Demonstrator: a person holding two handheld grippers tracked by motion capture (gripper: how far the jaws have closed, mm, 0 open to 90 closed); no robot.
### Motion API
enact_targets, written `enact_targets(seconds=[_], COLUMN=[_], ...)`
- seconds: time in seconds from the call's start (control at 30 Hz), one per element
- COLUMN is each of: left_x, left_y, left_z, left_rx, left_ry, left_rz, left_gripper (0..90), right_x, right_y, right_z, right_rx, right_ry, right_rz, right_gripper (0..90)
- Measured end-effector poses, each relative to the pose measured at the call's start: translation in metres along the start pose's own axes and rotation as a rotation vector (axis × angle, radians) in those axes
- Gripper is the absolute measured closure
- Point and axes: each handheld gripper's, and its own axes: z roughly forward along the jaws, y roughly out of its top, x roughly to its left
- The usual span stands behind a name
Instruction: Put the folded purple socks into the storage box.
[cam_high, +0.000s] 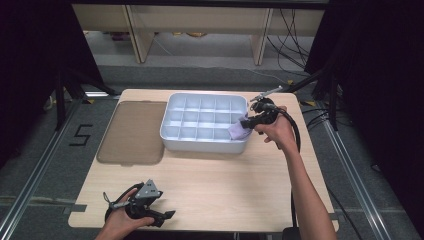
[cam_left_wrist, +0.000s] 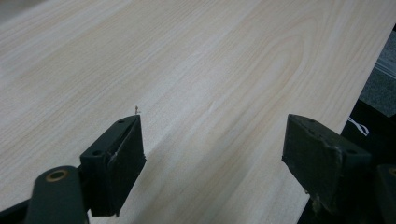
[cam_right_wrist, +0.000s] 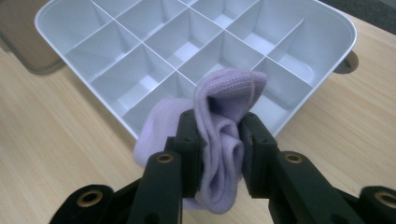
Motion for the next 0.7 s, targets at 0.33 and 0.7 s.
enact_targets(seconds=[0.33, 0.7], left_x=[0.0, -0.001], left_y=[0.0, -0.001], left_z=[0.0, 0.001], left_rx=[0.01, 0.007], left_ry=[-0.007, -0.002], left_rz=[0.006, 0.006], left_gripper=[20.0, 20.0], right_x=[-0.011, -0.01], right_y=[0.001, 0.002], right_z=[0.023, 0.041], right_rx=[0.084, 0.136], right_ry=[-0.036, -0.093], right_rz=[0.062, 0.007], right_gripper=[72.2, 72.0])
